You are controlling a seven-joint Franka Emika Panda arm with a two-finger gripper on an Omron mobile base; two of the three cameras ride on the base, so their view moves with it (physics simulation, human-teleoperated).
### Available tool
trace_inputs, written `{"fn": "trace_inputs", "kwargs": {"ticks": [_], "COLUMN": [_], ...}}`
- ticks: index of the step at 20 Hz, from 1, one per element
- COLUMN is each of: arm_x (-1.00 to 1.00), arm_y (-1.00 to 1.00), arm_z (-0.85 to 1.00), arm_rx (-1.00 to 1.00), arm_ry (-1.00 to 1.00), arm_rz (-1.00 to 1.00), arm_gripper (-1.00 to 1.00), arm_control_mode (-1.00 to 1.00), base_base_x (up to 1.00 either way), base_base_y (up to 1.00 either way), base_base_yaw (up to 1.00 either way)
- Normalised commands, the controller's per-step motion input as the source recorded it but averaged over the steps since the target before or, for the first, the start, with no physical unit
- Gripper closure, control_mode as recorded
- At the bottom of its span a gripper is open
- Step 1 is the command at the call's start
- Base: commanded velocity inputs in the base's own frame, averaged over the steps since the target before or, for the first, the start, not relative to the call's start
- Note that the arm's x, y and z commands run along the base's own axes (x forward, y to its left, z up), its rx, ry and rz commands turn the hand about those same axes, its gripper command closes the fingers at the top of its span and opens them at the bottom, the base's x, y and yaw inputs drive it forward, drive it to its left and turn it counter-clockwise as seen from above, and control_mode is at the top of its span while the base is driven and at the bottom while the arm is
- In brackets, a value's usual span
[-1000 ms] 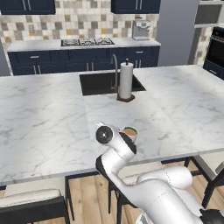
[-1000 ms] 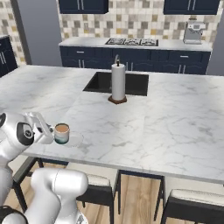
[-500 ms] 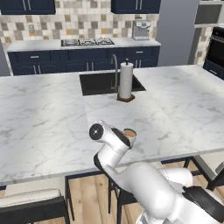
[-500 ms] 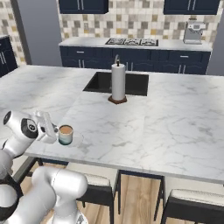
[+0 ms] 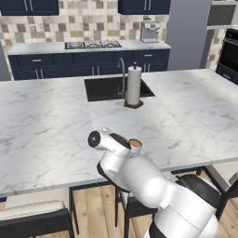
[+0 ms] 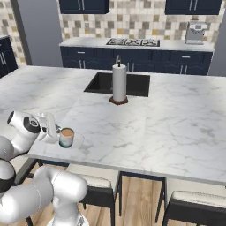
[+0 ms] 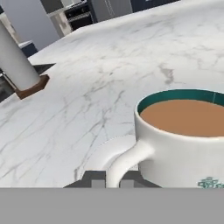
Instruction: Pick the cup of tea, navigate to the dining table, and place it on the saucer.
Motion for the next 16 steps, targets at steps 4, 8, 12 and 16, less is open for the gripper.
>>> {"fn": "trace_inputs", "kwargs": {"ticks": [4, 8, 12, 16], "arm_x": [0.14, 0.22, 0.23, 0.29], "arm_y": [-0.09, -0.05, -0.04, -0.02], "arm_z": [-0.07, -0.12, -0.14, -0.18], "arm_rx": [0.0, 0.0, 0.0, -0.02], "arm_ry": [0.0, 0.0, 0.0, -0.02], "arm_rz": [0.0, 0.0, 0.0, 0.0], "arm_gripper": [1.0, 1.0, 1.0, 1.0], "arm_control_mode": [-1.0, -1.0, -1.0, -1.0], "base_base_x": [0.0, 0.0, 0.0, 0.0], "base_base_y": [0.0, 0.0, 0.0, 0.0], "base_base_yaw": [0.0, 0.0, 0.0, 0.0]}}
